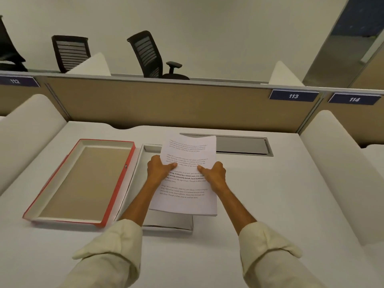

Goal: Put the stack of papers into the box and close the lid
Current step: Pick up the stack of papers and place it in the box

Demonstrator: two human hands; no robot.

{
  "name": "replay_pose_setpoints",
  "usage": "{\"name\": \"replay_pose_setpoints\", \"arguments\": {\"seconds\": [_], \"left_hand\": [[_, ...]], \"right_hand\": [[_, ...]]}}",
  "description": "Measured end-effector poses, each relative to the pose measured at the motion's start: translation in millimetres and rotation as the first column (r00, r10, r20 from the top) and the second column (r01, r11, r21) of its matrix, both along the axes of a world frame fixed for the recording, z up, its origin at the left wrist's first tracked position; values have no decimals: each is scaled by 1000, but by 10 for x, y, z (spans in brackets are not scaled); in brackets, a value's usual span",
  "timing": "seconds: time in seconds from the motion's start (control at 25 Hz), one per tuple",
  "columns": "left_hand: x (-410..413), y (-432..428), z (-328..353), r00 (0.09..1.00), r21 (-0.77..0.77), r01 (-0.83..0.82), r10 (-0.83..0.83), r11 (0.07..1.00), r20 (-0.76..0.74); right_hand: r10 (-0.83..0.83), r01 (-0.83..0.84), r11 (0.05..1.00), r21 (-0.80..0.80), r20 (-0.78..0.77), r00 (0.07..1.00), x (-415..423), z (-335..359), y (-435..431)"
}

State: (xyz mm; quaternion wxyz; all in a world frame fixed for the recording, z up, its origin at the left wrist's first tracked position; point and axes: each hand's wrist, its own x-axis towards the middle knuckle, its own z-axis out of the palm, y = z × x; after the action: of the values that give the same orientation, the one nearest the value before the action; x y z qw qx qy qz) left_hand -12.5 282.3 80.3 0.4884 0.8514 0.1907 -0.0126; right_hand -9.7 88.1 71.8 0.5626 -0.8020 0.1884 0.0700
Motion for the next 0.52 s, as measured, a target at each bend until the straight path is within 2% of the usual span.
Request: {"name": "replay_pose_setpoints", "arguments": {"seconds": [0.52], "left_hand": [[14, 997, -494, 996, -10, -27, 26, 1000, -87]], "right_hand": [[78, -83, 994, -73, -76, 994, 48, -431, 1087]]}}
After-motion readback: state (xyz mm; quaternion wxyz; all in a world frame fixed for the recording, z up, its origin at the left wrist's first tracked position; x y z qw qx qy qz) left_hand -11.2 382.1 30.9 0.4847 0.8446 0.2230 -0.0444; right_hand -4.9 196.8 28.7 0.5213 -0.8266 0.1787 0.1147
